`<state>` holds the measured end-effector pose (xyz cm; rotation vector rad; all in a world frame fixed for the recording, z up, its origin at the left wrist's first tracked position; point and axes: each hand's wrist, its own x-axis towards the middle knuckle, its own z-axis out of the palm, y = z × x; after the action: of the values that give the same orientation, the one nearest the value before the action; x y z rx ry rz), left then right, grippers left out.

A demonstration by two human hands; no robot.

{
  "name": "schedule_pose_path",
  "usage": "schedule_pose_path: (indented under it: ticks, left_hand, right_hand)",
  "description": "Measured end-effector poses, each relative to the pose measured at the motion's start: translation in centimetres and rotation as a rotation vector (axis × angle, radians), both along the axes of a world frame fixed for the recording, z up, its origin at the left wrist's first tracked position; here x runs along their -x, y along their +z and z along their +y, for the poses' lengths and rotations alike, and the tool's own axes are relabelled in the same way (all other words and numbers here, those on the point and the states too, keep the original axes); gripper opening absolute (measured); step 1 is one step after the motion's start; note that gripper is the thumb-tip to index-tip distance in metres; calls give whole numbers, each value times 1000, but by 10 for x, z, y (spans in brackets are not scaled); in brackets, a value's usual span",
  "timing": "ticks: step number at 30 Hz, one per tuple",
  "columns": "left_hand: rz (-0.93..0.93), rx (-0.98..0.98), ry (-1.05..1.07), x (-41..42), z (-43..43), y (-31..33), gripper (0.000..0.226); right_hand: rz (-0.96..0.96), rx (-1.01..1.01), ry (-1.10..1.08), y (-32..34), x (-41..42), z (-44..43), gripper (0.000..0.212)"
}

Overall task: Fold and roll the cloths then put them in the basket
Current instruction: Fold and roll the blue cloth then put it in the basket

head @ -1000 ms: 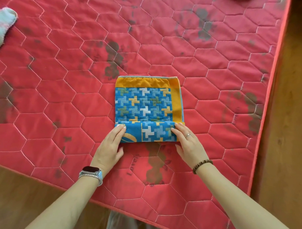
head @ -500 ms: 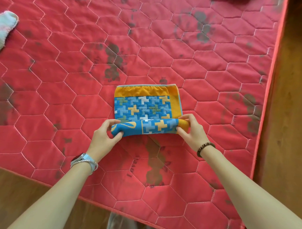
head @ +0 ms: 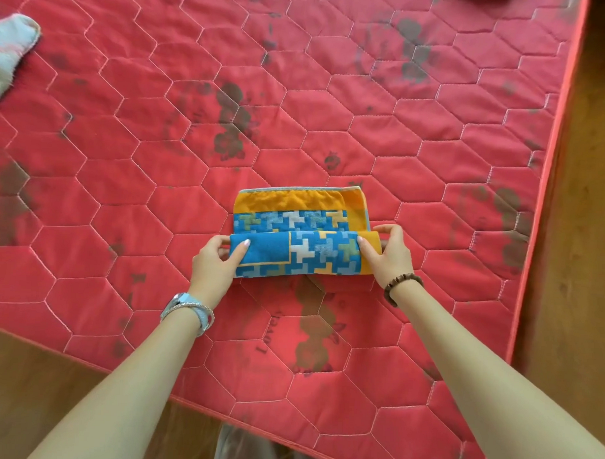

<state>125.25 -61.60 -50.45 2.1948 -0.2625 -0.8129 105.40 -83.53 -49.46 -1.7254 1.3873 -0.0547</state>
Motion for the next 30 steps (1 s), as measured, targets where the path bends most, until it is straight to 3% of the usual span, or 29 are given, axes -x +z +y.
schedule_pose_path:
  ticks: [2, 4, 6, 8, 11, 13, 16, 19, 25, 30]
  left_hand:
    - [-54, -17, 40, 2, -3, 1, 27]
    - [-190, 16, 60, 6, -5, 1, 28]
    - [-406, 83, -54, 6, -4, -2, 23]
    - [-619, 121, -242, 6, -3, -4, 14]
    - [-743, 138, -411, 6, 9, -10, 19]
    - [-694, 81, -514, 9, 24, -13, 39]
    - [-665, 1, -660, 7, 40, -14, 68]
    - [-622, -30, -646, 6, 33, -13, 86]
    - [-379, 91, -471, -10, 21, -1, 67]
    - [-138, 143, -406, -30, 14, 11, 46]
  right_hand:
    - [24, 40, -10, -1, -2, 0, 43]
    - [28, 218, 58, -2, -1, 2, 38]
    - [0, 461, 224, -1, -2, 5, 23]
    - [-63, 517, 341, 2, -4, 7, 12]
    - [-150, 676, 590, -2, 9, 7, 20]
    - [-167, 684, 677, -9, 27, 8, 26]
    - [-137, 553, 754, -15, 43, 8, 60]
    - [-115, 520, 705, -18, 35, 7, 78]
    - [-151, 284, 602, -2, 23, -13, 63]
    - [-262, -65, 318, 13, 3, -37, 40]
